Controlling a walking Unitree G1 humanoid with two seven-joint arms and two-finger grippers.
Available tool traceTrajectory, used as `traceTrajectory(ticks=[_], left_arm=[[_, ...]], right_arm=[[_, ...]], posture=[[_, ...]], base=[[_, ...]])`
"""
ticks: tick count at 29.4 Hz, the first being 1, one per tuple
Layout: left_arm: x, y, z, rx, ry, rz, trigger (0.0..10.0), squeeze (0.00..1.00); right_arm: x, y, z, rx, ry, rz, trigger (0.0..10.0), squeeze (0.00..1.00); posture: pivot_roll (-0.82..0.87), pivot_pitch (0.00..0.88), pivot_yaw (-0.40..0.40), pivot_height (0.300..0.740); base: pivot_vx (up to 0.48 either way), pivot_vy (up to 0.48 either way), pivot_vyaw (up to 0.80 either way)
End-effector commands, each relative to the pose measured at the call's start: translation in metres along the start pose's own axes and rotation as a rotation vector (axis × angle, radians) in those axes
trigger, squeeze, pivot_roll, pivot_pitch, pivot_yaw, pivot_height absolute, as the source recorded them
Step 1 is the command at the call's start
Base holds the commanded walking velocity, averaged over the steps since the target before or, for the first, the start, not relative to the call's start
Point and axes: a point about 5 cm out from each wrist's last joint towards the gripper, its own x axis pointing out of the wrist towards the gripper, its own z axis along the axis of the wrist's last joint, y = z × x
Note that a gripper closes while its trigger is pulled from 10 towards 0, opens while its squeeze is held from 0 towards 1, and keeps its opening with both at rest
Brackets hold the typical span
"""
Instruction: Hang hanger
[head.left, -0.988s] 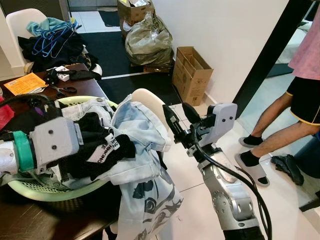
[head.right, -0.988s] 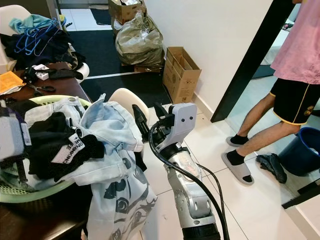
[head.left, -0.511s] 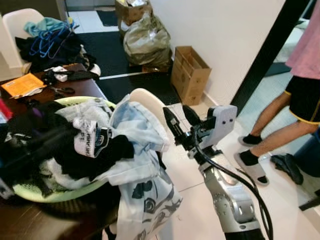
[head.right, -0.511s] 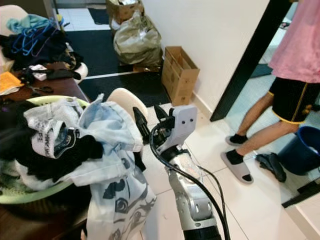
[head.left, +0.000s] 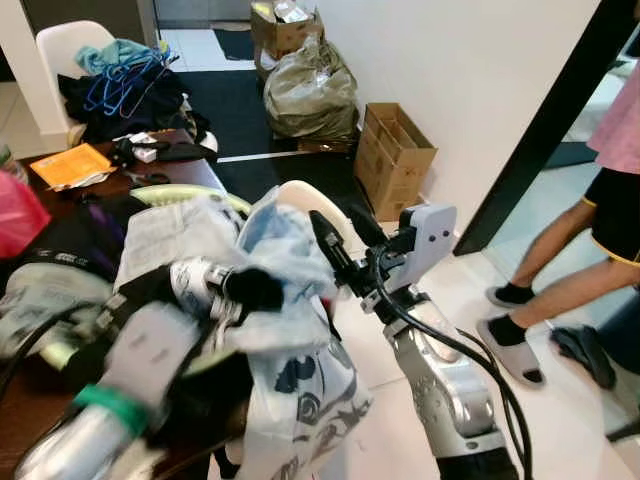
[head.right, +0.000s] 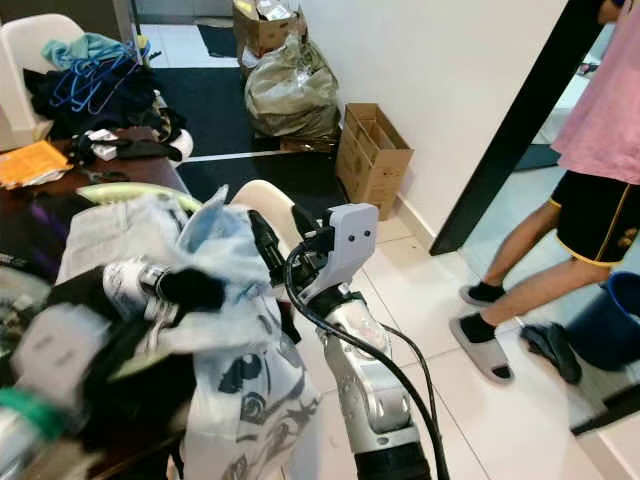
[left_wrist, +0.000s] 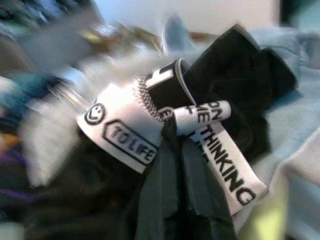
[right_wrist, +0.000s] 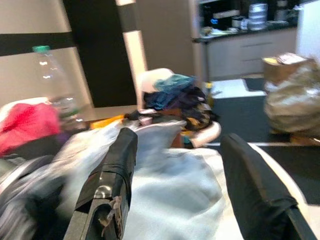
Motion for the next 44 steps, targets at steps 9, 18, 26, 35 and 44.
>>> traceTrajectory(ticks=[9,18,26,35,44], left_arm=[[0.048,0.056,0.074,-0.012,-0.325,0.389,10.0,0.00],[0.075,0.021,0.151,-0.097,-0.632,0.241,10.0,0.00],[0.080,0.014,0.192,-0.193,-0.762,0.064,10.0,0.00],[0.077,0.007,0.209,-0.129,-0.853,-0.017,10.0,0.00],[0.093,-0.021,0.185,-0.285,-0.676,-0.151,10.0,0.00]], right_arm=[[-0.005,-0.009,0.002,-0.019,-0.003,-0.038,10.0,0.00],[-0.007,-0.011,0.004,-0.030,-0.014,-0.061,10.0,0.00],[-0.010,-0.026,0.010,-0.044,-0.051,-0.170,10.0,0.00],[-0.016,-0.047,0.015,-0.063,-0.072,-0.331,10.0,0.00],[-0.024,-0.061,0.018,-0.112,-0.075,-0.443,10.0,0.00]], posture=[[0.02,0.121,-0.031,0.740],[0.00,0.108,-0.017,0.740],[-0.02,0.102,0.009,0.740],[-0.03,0.097,0.025,0.740],[-0.06,0.102,0.040,0.740]], base=[[0.000,0.000,0.00],[0.000,0.000,0.00],[0.000,0.000,0.00],[0.000,0.000,-0.62],[0.000,0.000,-0.78]])
